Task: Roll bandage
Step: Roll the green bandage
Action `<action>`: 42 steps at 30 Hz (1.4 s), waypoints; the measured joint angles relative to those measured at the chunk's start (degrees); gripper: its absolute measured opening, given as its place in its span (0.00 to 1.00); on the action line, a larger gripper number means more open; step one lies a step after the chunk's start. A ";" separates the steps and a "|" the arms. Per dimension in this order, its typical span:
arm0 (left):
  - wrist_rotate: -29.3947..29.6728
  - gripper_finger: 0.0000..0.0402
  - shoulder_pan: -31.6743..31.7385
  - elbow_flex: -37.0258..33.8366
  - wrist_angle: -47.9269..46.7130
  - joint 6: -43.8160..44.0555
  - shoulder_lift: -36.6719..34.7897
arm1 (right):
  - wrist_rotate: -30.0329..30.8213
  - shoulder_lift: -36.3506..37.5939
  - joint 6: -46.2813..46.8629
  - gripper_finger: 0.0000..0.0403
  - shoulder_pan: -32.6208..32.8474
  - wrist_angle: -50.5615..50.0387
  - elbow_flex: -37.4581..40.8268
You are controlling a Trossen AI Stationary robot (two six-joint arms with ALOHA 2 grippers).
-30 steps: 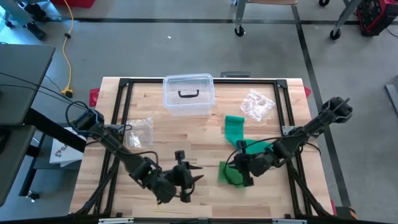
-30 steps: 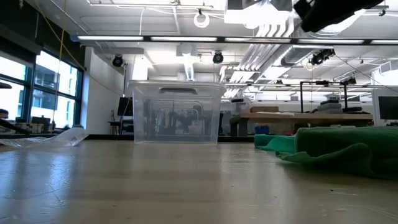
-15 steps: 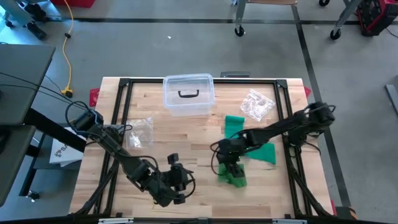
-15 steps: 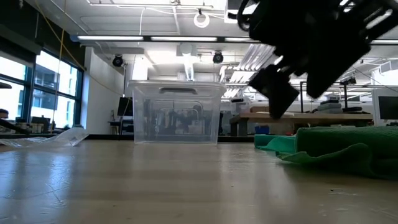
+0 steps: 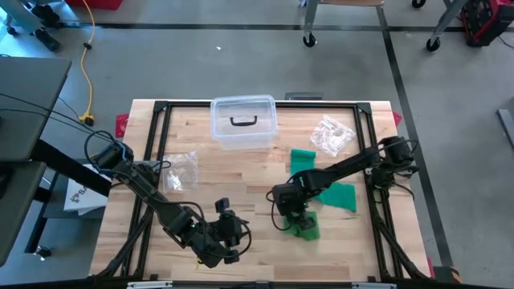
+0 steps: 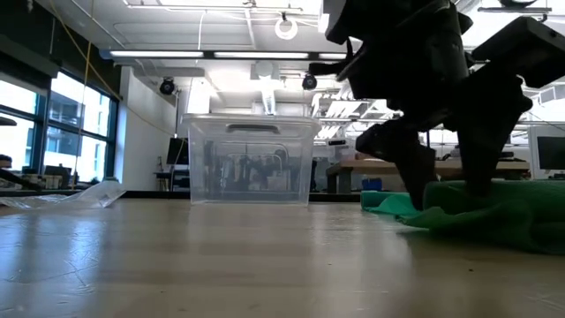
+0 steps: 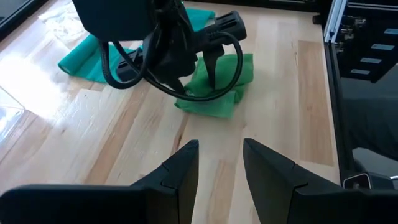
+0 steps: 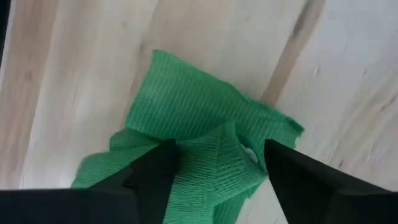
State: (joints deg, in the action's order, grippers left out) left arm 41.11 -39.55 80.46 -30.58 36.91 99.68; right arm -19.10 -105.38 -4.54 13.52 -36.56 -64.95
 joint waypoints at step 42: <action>0.38 0.30 5.83 -9.04 3.98 7.97 2.69 | 38.06 42.43 26.94 0.00 13.78 63.16 48.53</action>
State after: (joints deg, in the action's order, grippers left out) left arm 41.49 -33.72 71.42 -26.60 44.88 102.37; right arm 18.96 -62.96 22.39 27.29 26.60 -16.42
